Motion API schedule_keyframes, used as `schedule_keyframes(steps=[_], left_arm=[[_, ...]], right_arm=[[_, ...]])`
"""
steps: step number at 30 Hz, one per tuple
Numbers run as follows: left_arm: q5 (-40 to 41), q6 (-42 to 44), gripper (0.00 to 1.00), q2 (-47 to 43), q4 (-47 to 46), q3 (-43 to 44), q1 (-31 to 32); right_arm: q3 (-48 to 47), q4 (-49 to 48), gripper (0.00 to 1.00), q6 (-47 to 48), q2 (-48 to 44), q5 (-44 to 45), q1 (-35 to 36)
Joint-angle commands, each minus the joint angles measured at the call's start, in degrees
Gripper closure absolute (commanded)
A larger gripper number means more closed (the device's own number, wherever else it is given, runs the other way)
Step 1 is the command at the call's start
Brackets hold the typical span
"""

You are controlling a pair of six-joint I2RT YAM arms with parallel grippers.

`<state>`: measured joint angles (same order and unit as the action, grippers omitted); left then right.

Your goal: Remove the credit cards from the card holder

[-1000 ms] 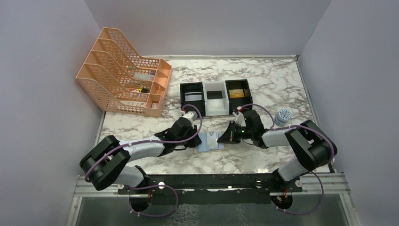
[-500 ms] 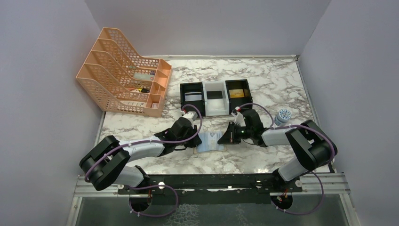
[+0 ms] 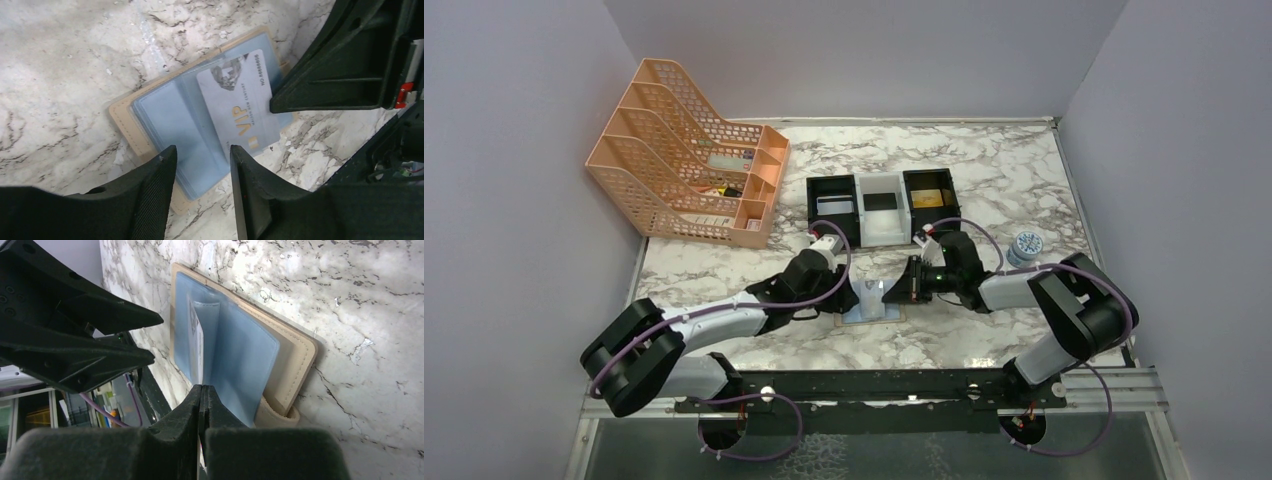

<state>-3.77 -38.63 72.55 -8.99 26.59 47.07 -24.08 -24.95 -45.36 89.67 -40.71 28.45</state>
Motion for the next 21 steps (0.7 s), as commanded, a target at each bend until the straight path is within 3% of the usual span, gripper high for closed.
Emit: schedule_keyframes(steps=[1, 12, 21], left_arm=[[-2.5, 0.0, 0.53, -0.6, -4.1, 0.0, 1.4], [-3.1, 0.5, 0.53, 6.0, -8.3, 2.3, 3.6], [2.6, -1.6, 0.69, 8.8, -5.9, 1.1, 4.0]], right_arm=[[-0.7, -2.9, 0.99, -1.3, 1.5, -1.6, 0.6], [-2.6, -3.2, 0.99, -0.9, 4.9, -1.6, 1.8], [-2.6, 1.8, 0.99, 1.7, 2.9, 1.7, 1.8]])
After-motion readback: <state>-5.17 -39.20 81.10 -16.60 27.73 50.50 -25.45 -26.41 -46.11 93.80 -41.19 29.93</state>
